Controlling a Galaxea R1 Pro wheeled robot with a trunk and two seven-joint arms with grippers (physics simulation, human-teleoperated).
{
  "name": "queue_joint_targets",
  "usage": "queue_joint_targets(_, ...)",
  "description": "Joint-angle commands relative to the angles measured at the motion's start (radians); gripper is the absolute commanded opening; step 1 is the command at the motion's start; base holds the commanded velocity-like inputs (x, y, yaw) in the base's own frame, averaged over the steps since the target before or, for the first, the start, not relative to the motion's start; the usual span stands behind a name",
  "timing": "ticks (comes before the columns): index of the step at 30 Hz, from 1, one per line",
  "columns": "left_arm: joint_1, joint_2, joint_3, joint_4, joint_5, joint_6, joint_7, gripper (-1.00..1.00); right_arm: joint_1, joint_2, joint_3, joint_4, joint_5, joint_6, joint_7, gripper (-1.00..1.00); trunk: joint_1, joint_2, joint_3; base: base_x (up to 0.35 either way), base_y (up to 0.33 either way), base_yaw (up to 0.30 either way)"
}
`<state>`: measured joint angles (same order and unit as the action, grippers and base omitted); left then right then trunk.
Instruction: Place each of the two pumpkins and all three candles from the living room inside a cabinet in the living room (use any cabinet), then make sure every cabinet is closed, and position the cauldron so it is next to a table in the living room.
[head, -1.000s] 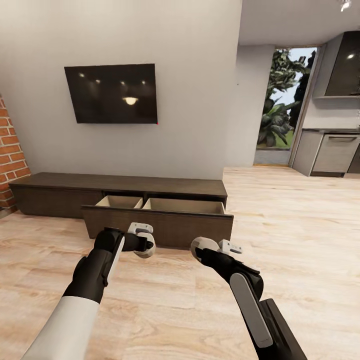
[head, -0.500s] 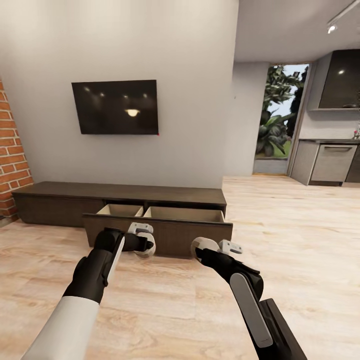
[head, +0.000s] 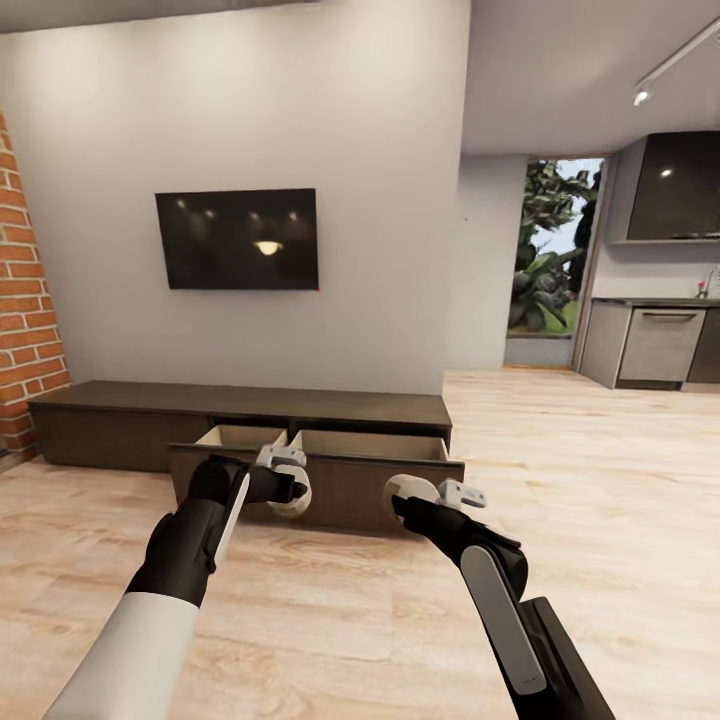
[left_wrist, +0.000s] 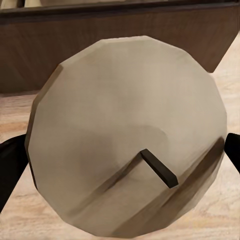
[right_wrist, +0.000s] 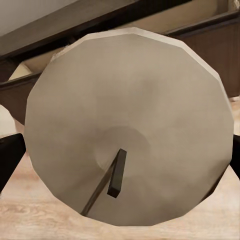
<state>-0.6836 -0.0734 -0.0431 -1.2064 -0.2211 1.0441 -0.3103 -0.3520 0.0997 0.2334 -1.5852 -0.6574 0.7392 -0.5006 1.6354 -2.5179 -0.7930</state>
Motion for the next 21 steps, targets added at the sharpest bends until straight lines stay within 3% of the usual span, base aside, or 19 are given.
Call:
queue_joint_targets(1,-0.001,0.000,0.000,-0.001,-0.010,0.003,-0.009,-1.00,-0.001,0.000,0.000,-0.001,-0.011,0.002,-0.010,-1.00,-0.001,0.000,0.003,0.000,0.000,0.000)
queue_joint_targets(6,-0.001,0.000,0.000,0.000,-0.010,0.003,-0.009,-1.00,-0.001,0.000,-0.002,-0.001,-0.011,0.002,-0.010,-1.00,-0.001,0.000,0.007,0.000,0.000,-0.127)
queue_joint_targets(21,-0.001,0.000,0.000,0.001,-0.012,0.003,-0.009,-1.00,-0.001,0.000,-0.003,-0.001,-0.011,0.002,-0.010,-1.00,-0.001,0.000,0.007,0.000,0.000,-0.282)
